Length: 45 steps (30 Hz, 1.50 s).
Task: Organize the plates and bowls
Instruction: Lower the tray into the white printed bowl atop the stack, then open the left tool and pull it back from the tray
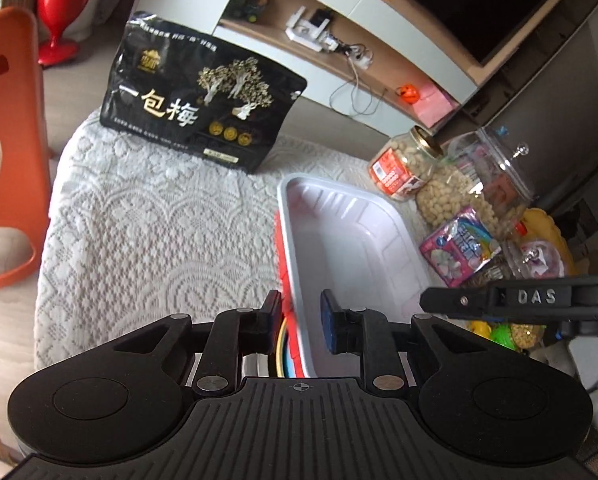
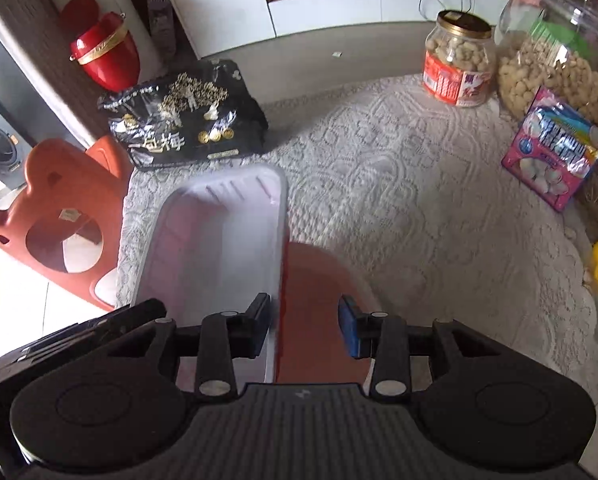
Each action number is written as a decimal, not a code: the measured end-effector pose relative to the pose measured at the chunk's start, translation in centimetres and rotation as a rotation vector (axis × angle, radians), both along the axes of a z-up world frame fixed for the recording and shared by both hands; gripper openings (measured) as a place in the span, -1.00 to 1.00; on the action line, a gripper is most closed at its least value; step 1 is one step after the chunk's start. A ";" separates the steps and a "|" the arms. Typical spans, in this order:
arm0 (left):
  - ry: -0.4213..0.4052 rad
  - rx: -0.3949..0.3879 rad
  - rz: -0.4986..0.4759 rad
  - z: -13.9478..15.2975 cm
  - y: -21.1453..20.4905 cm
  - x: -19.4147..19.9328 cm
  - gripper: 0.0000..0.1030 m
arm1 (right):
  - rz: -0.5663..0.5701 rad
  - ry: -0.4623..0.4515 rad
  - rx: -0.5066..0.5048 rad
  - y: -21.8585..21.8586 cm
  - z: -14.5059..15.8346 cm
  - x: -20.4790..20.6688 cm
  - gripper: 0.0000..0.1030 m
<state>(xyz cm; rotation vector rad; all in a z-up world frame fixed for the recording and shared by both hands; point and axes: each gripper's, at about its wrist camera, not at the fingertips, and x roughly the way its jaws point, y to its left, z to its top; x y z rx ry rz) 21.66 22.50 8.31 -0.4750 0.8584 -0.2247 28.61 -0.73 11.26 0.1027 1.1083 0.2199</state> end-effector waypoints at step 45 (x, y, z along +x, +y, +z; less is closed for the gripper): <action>0.017 0.186 -0.048 -0.9 -3.1 -1.4 -0.53 | 0.131 -0.242 -0.057 -5.3 -3.5 -6.6 -0.15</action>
